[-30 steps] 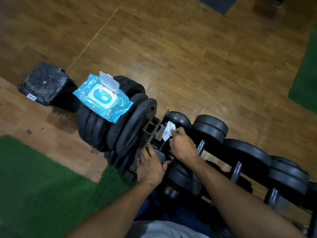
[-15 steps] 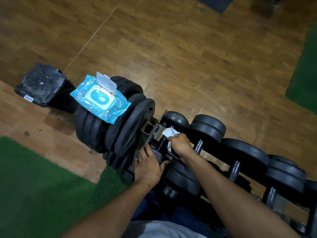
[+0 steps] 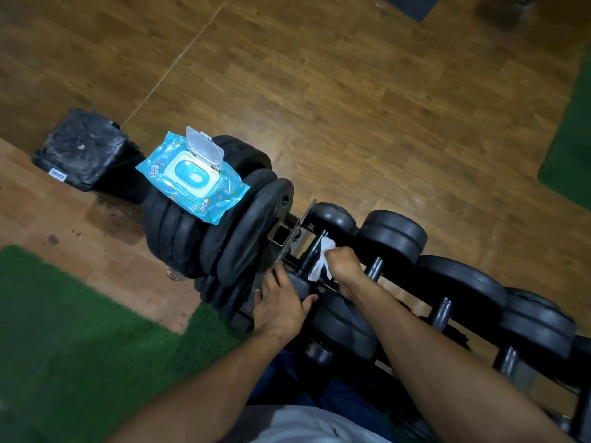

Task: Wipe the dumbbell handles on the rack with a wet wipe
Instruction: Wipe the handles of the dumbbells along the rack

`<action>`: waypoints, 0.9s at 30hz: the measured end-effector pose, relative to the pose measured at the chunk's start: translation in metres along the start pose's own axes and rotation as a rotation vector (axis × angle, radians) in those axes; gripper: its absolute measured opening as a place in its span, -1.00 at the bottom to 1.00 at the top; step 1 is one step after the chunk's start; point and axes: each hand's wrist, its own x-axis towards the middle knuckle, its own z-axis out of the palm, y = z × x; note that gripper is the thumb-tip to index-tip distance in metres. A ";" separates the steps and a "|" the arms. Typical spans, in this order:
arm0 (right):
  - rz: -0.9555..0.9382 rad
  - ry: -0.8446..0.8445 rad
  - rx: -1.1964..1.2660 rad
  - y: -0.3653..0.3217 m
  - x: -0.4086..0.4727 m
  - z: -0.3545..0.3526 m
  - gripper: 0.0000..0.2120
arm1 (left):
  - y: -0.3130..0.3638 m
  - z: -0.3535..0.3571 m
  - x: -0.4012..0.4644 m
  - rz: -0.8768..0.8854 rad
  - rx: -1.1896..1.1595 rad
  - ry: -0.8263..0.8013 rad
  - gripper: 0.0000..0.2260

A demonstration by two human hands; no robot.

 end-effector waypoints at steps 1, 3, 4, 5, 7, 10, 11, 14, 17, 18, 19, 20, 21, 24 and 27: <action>0.019 -0.069 -0.002 0.005 -0.001 0.001 -0.75 | 0.000 0.000 0.000 0.004 0.001 0.004 -0.01; 0.037 -0.194 -0.051 0.011 -0.003 0.002 -0.75 | -0.001 0.001 0.000 0.009 -0.001 0.010 -0.01; 0.038 -0.199 -0.067 0.010 -0.002 0.002 -0.76 | -0.001 0.001 0.000 0.011 -0.003 0.011 -0.02; 0.038 -0.176 -0.041 0.012 0.003 0.003 -0.77 | -0.001 0.001 0.000 0.012 -0.003 0.012 -0.02; 0.052 -0.118 0.113 0.006 0.009 0.003 -0.82 | -0.001 0.000 -0.001 0.015 0.005 0.014 -0.03; 0.083 -0.052 0.357 -0.005 0.014 0.002 -0.77 | 0.000 0.000 -0.001 0.017 0.017 0.017 -0.03; 0.074 -0.047 0.405 -0.006 0.015 0.003 -0.76 | 0.000 0.000 -0.002 0.016 0.016 0.016 -0.03; 0.065 -0.046 0.336 -0.005 0.004 0.003 -0.77 | -0.002 0.001 -0.001 0.019 0.011 0.018 -0.02; 0.044 -0.213 0.076 0.002 -0.007 0.005 -0.79 | -0.003 0.001 -0.001 0.023 0.002 0.016 -0.02; 0.056 -0.256 -0.006 0.002 -0.009 0.005 -0.76 | -0.003 0.001 -0.001 0.023 0.001 0.017 -0.02; 0.051 -0.271 -0.068 0.002 -0.008 0.005 -0.73 | -0.002 0.001 -0.001 0.024 0.000 0.020 -0.02; 0.066 -0.275 -0.090 -0.001 -0.008 0.005 -0.75 | -0.002 0.001 -0.001 0.026 -0.001 0.023 -0.02; 0.079 -0.270 -0.080 -0.002 -0.006 0.005 -0.80 | -0.002 0.000 -0.001 0.029 -0.003 0.023 -0.02; 0.159 -0.253 0.041 -0.005 0.001 0.005 -0.78 | -0.003 0.000 -0.002 0.031 -0.001 0.015 -0.02; 0.141 -0.144 0.296 -0.010 0.005 0.007 -0.71 | -0.002 -0.001 -0.001 0.032 0.022 0.004 -0.02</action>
